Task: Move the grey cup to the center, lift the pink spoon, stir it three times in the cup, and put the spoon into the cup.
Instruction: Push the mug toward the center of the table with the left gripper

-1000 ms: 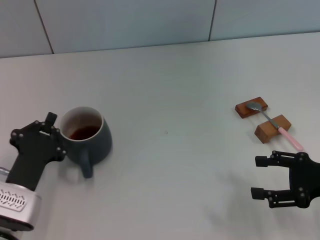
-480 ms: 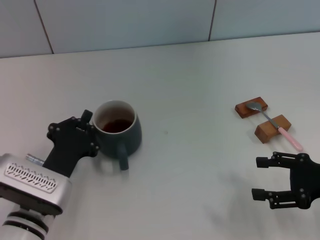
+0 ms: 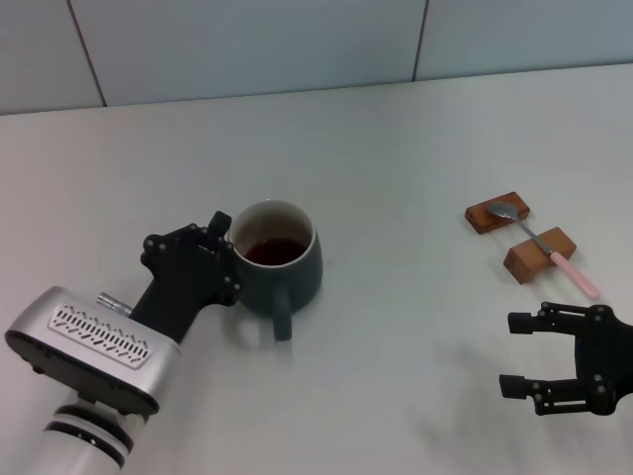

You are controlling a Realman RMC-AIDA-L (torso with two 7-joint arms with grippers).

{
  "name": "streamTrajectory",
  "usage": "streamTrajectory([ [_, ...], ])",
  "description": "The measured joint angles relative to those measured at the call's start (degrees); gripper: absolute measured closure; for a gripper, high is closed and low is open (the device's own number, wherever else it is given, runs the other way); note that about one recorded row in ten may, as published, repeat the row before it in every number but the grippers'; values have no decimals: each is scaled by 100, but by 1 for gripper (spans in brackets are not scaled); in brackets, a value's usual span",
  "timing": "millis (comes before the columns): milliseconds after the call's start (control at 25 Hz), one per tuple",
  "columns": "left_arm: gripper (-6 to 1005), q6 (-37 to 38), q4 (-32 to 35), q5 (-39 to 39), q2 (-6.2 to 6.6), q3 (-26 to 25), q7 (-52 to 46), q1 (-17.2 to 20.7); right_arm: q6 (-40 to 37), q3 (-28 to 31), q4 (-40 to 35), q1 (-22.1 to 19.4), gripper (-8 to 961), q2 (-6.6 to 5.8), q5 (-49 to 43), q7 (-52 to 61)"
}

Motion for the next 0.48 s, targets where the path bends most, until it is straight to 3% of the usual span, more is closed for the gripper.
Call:
streamTrajectory([
  [480, 1001, -94, -62, 819, 19, -209, -624, -12, 0, 69, 5, -14, 146, 0, 27, -10],
])
